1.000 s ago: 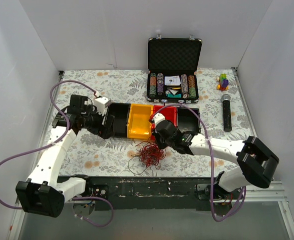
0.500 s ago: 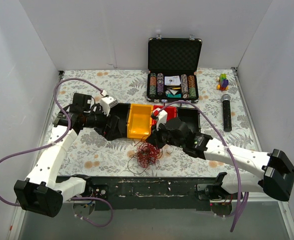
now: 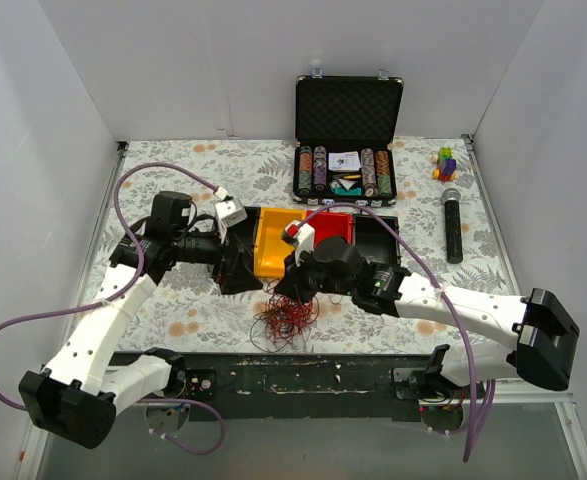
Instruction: Untangle the cables
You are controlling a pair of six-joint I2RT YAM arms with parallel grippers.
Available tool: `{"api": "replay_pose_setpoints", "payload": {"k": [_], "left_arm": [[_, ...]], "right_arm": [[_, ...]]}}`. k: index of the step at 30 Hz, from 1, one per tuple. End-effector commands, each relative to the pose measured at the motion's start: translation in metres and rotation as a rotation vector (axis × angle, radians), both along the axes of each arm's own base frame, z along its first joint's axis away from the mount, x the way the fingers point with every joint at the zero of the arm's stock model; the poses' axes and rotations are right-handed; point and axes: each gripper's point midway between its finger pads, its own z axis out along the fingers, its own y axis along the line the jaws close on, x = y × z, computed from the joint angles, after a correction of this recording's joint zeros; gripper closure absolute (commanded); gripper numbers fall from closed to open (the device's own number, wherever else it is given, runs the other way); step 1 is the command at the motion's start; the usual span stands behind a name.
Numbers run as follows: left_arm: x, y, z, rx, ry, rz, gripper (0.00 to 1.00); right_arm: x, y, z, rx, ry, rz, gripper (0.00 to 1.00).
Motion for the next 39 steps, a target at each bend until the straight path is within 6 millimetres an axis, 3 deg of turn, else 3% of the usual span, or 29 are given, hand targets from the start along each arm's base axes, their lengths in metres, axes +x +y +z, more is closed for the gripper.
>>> {"api": "replay_pose_setpoints", "payload": {"k": [1, 4, 8, 20, 22, 25, 26, 27, 29, 32, 34, 36, 39], "left_arm": [[-0.01, -0.005, -0.005, -0.03, -0.001, -0.044, 0.06], [-0.01, -0.007, -0.009, -0.039, -0.035, -0.045, 0.1], [-0.007, -0.011, -0.018, -0.035, -0.024, -0.06, 0.24], [-0.01, -0.02, -0.059, 0.023, 0.055, -0.132, 0.27], [-0.006, -0.022, -0.058, 0.02, 0.046, -0.132, 0.41], [0.002, -0.023, -0.058, 0.026, 0.03, -0.123, 0.81], [0.004, -0.023, -0.059, 0.033, 0.029, -0.12, 0.88], [0.007, -0.023, -0.058, 0.037, 0.022, -0.115, 0.99], [0.012, -0.024, -0.055, 0.042, 0.005, -0.099, 1.0], [0.018, -0.023, -0.044, 0.046, -0.025, -0.078, 1.0], [0.025, -0.021, -0.034, 0.061, -0.062, -0.055, 1.0], [0.034, -0.019, -0.023, 0.085, -0.097, -0.026, 1.0], [0.045, -0.02, 0.0, 0.089, -0.148, -0.011, 1.0]], "right_arm": [[0.003, 0.018, 0.033, 0.09, -0.022, 0.001, 0.99], [0.001, 0.021, 0.032, 0.098, -0.016, 0.01, 0.99], [0.001, 0.025, 0.03, 0.111, -0.003, 0.01, 0.99], [-0.001, 0.028, 0.035, 0.14, -0.017, 0.03, 0.99], [-0.001, 0.029, 0.034, 0.14, -0.017, 0.033, 0.99], [-0.005, 0.028, 0.032, 0.147, -0.012, 0.052, 0.99], [-0.006, 0.028, 0.033, 0.152, -0.013, 0.058, 0.98], [-0.007, 0.028, 0.032, 0.151, -0.014, 0.064, 0.94], [-0.005, 0.024, 0.027, 0.133, -0.018, 0.043, 0.82], [-0.003, 0.011, 0.011, 0.082, -0.02, 0.008, 0.44], [-0.008, 0.001, 0.007, 0.073, -0.028, 0.02, 0.26], [-0.012, -0.012, -0.002, 0.062, -0.02, 0.002, 0.18], [-0.017, -0.032, -0.017, 0.044, 0.001, -0.036, 0.13]]}}
